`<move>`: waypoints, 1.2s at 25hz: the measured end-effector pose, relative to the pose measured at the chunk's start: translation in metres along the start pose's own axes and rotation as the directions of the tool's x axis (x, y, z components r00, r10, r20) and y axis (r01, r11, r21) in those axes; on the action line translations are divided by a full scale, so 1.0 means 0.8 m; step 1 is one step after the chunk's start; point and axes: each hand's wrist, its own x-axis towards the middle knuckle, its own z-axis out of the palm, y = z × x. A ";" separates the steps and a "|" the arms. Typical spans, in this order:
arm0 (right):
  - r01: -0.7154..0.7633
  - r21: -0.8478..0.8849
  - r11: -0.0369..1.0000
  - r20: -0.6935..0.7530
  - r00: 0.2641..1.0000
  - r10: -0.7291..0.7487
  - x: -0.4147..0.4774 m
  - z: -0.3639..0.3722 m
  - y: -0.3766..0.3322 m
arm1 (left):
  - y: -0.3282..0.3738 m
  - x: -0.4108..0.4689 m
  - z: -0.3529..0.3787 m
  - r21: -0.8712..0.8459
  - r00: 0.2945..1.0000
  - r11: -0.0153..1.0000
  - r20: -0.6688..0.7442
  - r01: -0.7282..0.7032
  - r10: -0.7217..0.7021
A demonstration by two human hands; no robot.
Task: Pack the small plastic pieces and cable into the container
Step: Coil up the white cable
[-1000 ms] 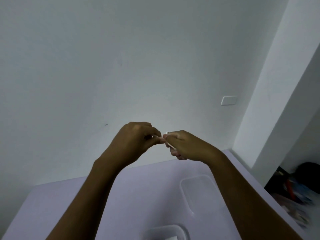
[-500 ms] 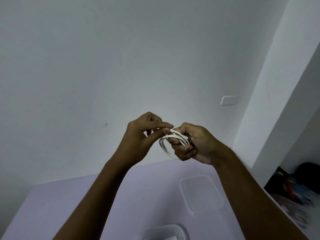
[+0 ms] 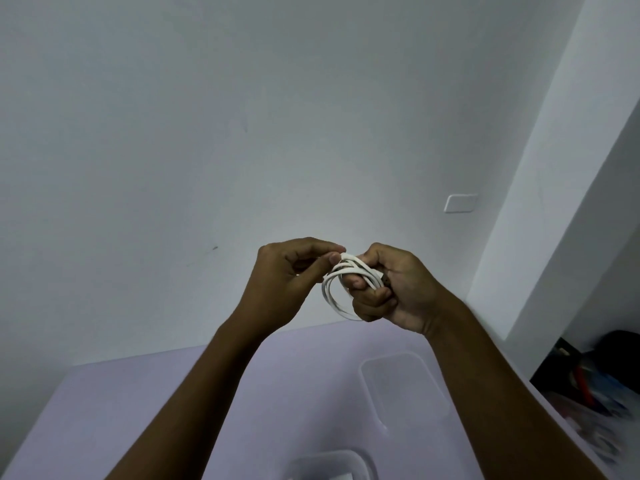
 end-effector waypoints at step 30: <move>0.172 -0.204 0.964 -0.322 0.918 -0.232 -0.006 -0.012 0.046 | -0.022 -0.031 0.015 0.068 0.987 0.990 0.093 0.124 -0.130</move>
